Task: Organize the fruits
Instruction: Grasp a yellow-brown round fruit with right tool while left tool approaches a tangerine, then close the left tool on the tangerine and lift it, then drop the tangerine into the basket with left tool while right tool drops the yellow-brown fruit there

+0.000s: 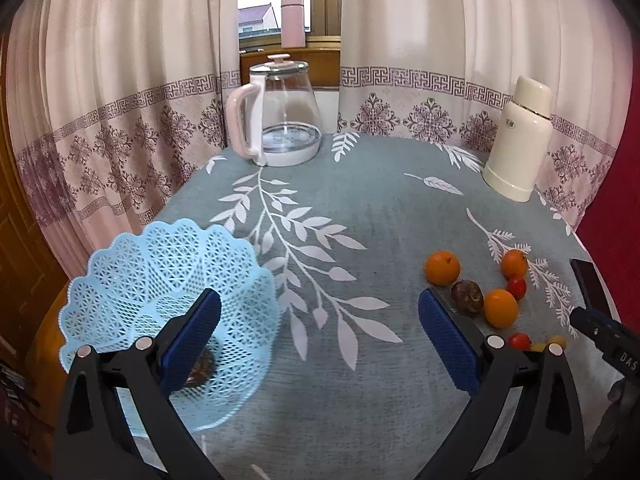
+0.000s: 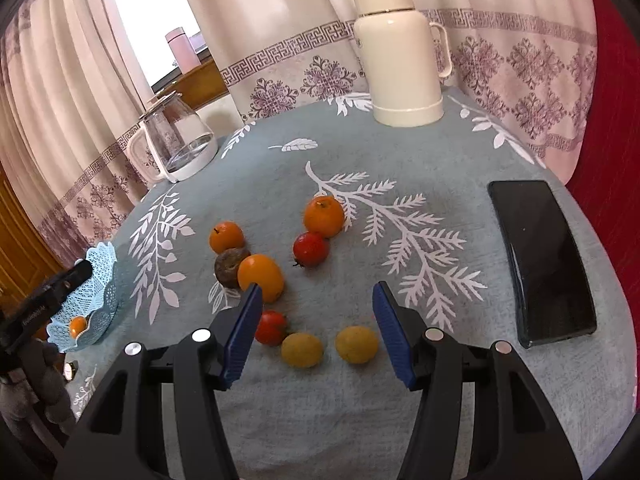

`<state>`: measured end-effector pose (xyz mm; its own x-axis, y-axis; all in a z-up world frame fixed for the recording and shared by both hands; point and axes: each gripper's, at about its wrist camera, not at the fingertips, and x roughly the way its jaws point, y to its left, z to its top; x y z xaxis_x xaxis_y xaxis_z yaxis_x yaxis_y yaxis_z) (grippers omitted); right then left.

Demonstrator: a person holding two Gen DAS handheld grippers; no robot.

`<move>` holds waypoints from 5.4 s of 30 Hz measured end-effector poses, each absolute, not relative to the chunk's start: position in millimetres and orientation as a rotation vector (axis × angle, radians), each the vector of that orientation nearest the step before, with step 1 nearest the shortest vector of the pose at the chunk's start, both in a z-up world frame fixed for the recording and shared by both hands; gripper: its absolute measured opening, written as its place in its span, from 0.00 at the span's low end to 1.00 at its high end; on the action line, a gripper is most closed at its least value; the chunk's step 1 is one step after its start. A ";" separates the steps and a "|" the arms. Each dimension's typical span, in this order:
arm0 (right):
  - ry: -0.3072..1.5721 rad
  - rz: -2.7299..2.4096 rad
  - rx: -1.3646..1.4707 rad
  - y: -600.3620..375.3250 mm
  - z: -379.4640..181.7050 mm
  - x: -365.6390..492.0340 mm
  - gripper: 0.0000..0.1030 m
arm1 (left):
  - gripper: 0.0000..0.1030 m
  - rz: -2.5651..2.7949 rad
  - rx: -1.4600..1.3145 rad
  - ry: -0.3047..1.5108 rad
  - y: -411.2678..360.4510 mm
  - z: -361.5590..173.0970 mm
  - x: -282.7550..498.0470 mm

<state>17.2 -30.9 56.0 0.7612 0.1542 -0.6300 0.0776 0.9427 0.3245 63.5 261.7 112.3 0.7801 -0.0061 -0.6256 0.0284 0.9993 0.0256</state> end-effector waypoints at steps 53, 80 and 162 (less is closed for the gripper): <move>0.789 0.065 0.275 -40.4 15.2 20.0 0.27 | 0.89 -0.157 0.108 0.833 164.4 59.2 161.8; 0.781 0.071 0.280 -40.1 14.9 19.0 0.27 | 0.41 -0.250 0.054 0.860 152.5 46.8 168.1; 0.676 0.562 0.124 237.7 98.0 42.3 0.27 | 0.91 0.292 -0.163 0.517 441.5 167.1 41.6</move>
